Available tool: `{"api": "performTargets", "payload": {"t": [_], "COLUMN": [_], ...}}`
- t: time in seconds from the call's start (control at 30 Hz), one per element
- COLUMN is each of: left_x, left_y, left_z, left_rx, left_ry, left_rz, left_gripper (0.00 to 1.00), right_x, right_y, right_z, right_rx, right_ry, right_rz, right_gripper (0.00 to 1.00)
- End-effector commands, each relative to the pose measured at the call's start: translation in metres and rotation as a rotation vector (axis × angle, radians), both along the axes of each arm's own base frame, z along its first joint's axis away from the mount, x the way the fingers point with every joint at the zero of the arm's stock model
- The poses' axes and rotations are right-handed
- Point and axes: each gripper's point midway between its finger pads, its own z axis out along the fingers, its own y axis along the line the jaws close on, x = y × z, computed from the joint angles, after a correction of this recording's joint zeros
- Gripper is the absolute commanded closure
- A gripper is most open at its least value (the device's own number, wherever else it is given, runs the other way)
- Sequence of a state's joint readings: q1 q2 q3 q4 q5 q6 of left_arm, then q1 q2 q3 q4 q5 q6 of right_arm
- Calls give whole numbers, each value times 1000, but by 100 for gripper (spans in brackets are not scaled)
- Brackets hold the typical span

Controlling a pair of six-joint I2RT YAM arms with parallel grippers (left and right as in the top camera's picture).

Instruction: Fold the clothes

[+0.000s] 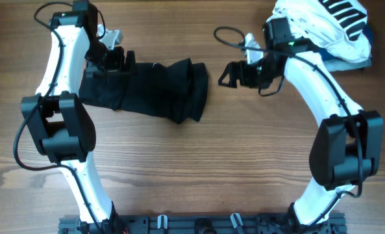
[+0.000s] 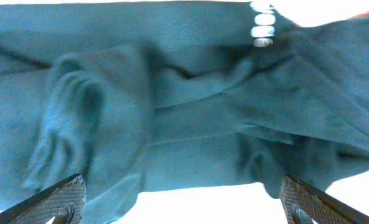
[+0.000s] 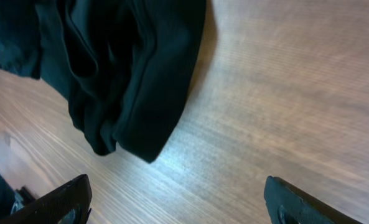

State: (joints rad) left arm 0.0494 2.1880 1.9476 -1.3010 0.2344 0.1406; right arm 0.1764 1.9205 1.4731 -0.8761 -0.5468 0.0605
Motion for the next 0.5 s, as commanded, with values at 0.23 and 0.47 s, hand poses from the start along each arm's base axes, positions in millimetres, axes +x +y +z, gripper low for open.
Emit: {"api": "performTargets", "payload": {"t": [0.23,0.47], "left_x": [-1,-18], "left_y": [88,103], "left_z": [-15,-47], "left_rx": [278,354], "left_ry": [21,72], "left_rz": [258,309], "left_gripper": [96,96], "right_x": [3,3], "right_y": [6,6], "right_z": [-4,-4], "right_rx": [34,34], "right_ry": [-7,-11], "right_rz": [-2,-2], "right_gripper": [11,11]}}
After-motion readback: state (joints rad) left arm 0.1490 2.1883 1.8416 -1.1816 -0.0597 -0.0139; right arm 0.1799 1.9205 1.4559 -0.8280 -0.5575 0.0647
